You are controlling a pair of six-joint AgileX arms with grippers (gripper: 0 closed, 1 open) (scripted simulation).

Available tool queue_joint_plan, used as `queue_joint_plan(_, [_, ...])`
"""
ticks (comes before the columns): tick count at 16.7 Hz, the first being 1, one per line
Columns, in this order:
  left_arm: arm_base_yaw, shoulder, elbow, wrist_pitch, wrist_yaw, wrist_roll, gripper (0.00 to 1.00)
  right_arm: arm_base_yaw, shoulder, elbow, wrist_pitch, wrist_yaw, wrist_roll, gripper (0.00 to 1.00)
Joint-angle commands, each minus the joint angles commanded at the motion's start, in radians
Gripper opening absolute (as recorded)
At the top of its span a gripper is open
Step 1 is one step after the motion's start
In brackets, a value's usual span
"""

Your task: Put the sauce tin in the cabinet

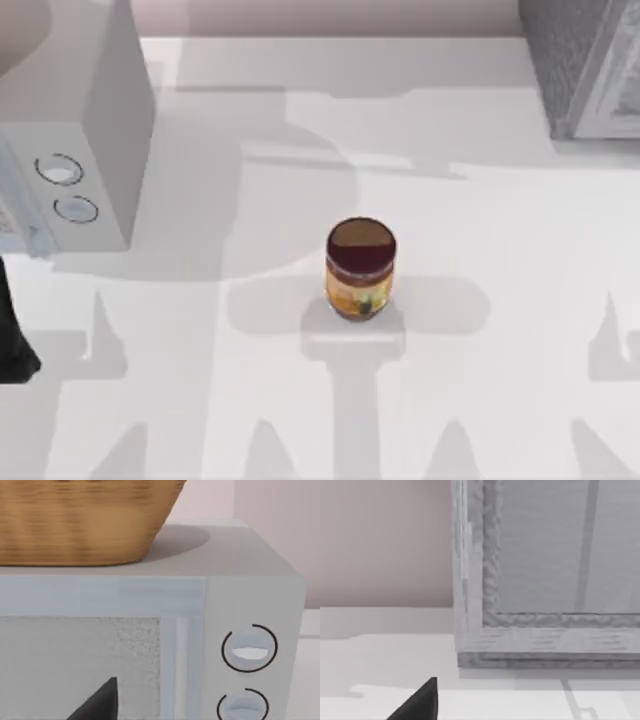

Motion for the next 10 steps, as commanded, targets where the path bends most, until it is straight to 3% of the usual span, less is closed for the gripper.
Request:
queue_joint_plan(5, [0.0, 0.0, 0.0, 0.0, 0.0, 0.0, 1.0, 0.014, 0.041, 0.019, 0.028, -0.023, 0.006, 1.0])
queue_joint_plan(10, [0.0, 0.0, 0.0, 0.0, 0.0, 0.0, 1.0, 0.071, 0.296, 0.124, 0.172, -0.152, 0.019, 1.0])
